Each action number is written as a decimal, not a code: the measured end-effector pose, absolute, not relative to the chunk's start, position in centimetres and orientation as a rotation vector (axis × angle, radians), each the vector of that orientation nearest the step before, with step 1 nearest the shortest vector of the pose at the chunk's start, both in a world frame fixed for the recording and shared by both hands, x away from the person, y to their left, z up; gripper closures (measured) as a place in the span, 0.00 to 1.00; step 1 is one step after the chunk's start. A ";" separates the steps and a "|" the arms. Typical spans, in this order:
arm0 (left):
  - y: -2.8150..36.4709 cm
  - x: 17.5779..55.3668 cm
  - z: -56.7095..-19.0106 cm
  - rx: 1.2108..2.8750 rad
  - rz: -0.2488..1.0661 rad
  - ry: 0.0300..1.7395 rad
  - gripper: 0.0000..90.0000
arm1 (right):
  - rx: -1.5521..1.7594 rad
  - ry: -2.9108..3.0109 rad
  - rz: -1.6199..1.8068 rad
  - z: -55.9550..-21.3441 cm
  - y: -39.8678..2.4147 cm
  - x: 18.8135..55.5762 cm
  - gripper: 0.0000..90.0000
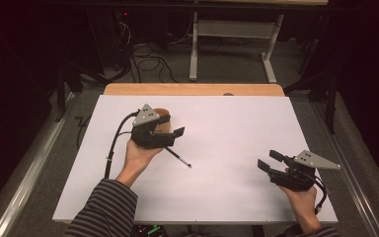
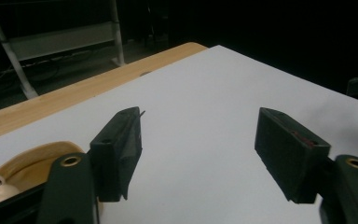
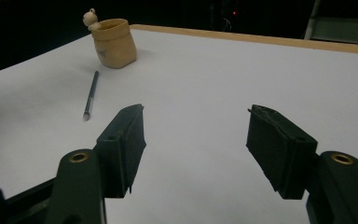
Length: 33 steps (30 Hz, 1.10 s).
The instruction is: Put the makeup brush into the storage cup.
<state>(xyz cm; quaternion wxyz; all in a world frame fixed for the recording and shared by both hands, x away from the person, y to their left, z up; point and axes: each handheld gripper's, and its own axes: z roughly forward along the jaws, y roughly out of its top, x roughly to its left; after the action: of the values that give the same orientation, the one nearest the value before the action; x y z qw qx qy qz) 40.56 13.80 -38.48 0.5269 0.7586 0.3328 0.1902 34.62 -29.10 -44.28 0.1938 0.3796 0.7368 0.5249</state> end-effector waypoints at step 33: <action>13.3 41.5 -37.8 2.032 0.539 0.718 0.39 | 1.061 2.095 1.470 -44.4 -28.8 34.7 0.42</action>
<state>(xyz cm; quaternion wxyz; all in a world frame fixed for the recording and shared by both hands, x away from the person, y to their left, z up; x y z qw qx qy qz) 41.46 13.26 -37.79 0.4440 0.8197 0.2895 0.2174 34.68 -28.84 -44.41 0.1847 0.3763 0.7432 0.5214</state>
